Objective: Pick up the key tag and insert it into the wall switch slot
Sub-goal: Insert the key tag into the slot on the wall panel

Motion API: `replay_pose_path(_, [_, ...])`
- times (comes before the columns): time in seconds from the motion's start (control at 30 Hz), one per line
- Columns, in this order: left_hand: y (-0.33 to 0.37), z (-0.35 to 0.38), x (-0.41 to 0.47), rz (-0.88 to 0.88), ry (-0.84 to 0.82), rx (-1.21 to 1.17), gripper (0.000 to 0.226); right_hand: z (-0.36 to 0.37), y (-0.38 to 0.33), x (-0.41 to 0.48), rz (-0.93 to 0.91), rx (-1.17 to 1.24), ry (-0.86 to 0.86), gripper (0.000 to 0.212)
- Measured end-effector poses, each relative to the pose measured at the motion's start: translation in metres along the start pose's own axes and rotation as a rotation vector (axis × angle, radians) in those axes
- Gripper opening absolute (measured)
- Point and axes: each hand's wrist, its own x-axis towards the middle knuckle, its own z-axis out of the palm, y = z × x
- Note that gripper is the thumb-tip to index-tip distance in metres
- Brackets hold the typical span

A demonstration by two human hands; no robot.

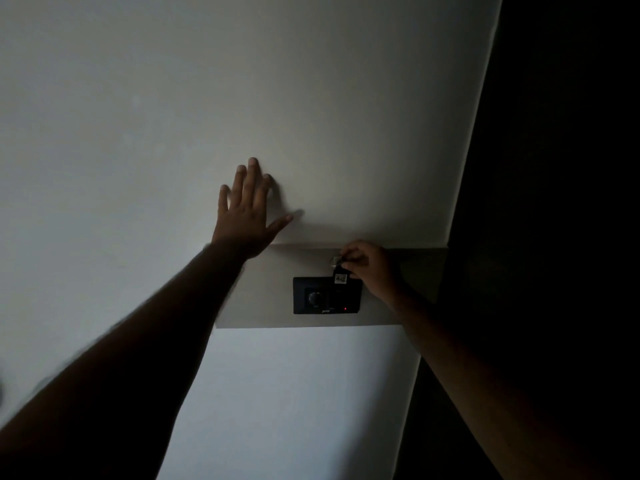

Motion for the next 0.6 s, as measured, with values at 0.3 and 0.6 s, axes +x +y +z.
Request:
replay_pose_path(0.3, [-0.001,0.004,0.001,-0.008,0.009,-0.015,0.096,0.004,0.013,-0.008,-0.033,0.011,0.006,0.015])
replay_pose_path(0.6, [-0.002,0.005,0.001,-0.007,-0.009,-0.009,0.096,0.003,0.019,-0.008,-0.060,-0.077,0.005,0.016])
